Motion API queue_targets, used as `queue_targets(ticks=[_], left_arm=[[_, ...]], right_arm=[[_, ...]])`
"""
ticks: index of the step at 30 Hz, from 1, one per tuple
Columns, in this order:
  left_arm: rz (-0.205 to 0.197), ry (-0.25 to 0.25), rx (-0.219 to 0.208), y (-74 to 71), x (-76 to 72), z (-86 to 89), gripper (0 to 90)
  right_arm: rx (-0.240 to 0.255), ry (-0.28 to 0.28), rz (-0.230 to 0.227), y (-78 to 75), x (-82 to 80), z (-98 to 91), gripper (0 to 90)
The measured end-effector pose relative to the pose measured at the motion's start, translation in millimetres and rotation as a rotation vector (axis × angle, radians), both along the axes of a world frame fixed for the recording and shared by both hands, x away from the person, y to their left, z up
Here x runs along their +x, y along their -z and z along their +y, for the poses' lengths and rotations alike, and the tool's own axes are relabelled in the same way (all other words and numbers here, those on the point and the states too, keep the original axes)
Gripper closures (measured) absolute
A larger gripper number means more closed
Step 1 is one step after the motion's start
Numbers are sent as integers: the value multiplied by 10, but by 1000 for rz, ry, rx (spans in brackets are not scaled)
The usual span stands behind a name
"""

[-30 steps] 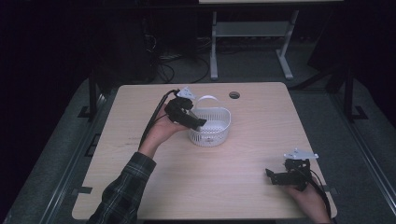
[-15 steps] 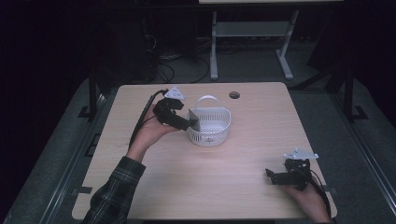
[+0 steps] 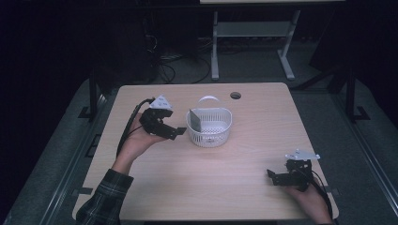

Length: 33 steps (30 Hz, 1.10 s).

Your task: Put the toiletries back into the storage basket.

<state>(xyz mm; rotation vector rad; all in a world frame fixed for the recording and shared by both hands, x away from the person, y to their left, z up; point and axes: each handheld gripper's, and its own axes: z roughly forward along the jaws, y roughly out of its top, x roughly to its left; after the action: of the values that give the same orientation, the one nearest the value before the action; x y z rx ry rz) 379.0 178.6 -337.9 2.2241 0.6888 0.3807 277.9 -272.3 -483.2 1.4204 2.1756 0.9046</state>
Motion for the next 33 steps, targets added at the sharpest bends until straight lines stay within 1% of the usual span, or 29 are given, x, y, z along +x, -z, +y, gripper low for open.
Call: queue_targets(ticks=[7, 13, 20, 25, 33], left_arm=[[-5, -18, -4, 42, -144, 163, 142], [0, -27, -12, 105, -267, 256, 142], [5, -40, -25, 247, -405, 356, 143], [-4, -54, -24, 349, -500, 439, 146], [-12, -84, -3, 542, -652, 558, 146]], right_arm=[[0, 1, 0, 0, -1, 0, 0], [0, 0, 0, -1, -1, 0, 0], [0, 1, 0, 0, 0, 0, 0], [0, 0, 0, 0, 0, 0, 0], [0, 0, 0, 0, 0, 0, 0]])
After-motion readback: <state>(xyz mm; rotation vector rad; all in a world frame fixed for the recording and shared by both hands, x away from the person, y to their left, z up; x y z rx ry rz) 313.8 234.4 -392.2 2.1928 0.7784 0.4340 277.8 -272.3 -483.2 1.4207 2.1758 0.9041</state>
